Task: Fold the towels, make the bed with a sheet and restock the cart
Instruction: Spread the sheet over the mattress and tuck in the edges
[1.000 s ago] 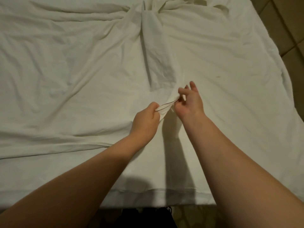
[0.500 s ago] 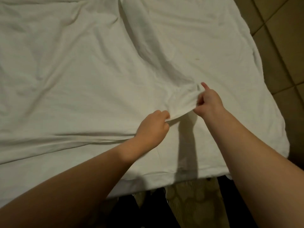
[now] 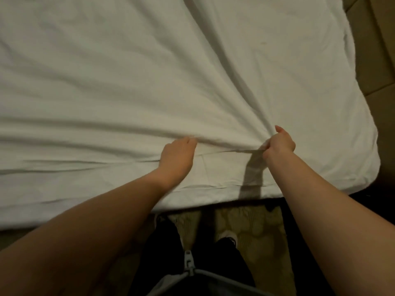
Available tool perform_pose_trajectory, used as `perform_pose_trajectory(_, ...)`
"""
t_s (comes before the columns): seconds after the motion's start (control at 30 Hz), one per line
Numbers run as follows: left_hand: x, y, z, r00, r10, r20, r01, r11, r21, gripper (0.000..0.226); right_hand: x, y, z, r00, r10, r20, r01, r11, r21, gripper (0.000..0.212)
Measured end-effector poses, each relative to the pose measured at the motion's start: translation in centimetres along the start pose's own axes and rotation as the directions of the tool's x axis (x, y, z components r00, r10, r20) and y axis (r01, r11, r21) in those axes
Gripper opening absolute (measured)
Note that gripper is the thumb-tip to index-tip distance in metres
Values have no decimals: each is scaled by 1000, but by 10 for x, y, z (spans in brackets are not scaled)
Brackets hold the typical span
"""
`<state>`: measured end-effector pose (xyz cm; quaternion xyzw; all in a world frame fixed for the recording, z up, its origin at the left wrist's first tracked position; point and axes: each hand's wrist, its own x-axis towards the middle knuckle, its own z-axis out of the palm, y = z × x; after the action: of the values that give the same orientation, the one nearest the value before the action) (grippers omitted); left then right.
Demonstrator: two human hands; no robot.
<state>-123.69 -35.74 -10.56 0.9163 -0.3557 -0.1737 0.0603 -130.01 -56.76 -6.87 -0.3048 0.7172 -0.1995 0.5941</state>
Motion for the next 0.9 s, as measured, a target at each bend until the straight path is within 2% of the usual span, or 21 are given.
perform_pose_trajectory(0.13,-23,3,13,999,-37,-25,37,999,-26,11,18,-1,-10,997,-52,64,62,985,-159,49)
perform_pose_trajectory(0.23,-33,13,25,967,-252,-32,241,949,-204,15,30,-6,-12,989,-19,149,53,973,-225,51)
perform_pose_trajectory(0.3,-35,23,29,895,-446,15,416,821,-391,19,35,-5,-12,972,63,227,-12,975,-222,47)
perform_pose_trajectory(0.33,-34,27,32,836,-548,41,494,716,-492,18,35,-4,-12,956,104,275,-53,981,-185,38)
perform_pose_trajectory(0.37,-31,31,34,753,-652,85,561,570,-601,17,33,-1,-12,931,140,337,-106,988,-116,28)
perform_pose_trajectory(0.4,-28,34,37,651,-745,145,591,377,-713,17,29,3,-12,900,162,405,-159,986,-40,20)
perform_pose_trajectory(0.43,-25,36,40,547,-807,222,557,153,-816,16,25,7,-11,867,176,467,-205,979,12,14)
perform_pose_trajectory(0.5,-19,38,41,388,-836,389,314,-277,-908,17,14,18,-12,825,188,533,-238,971,27,6)
perform_pose_trajectory(0.53,-16,36,39,337,-830,445,181,-407,-896,23,11,23,-12,816,204,541,-248,969,9,10)
perform_pose_trajectory(0.57,-13,34,37,300,-823,483,70,-486,-871,32,8,28,-13,811,225,539,-258,966,-15,11)
perform_pose_trajectory(0.63,-11,27,32,269,-804,530,-101,-571,-815,43,7,36,-13,828,259,498,-245,965,-94,6)
perform_pose_trajectory(0.67,-12,23,29,286,-785,549,-144,-602,-786,45,9,39,-13,839,256,480,-220,967,-132,7)
perform_pose_trajectory(0.77,-18,12,25,440,-681,586,-62,-674,-736,46,18,41,-19,885,169,434,-97,978,-182,10)
perform_pose_trajectory(0.8,-21,9,25,440,-673,595,-51,-680,-732,45,21,41,-22,895,129,427,-44,978,-205,11)
perform_pose_trajectory(0.9,-34,5,32,317,-728,608,-94,-662,-743,29,25,47,-32,896,27,443,114,951,-289,18)
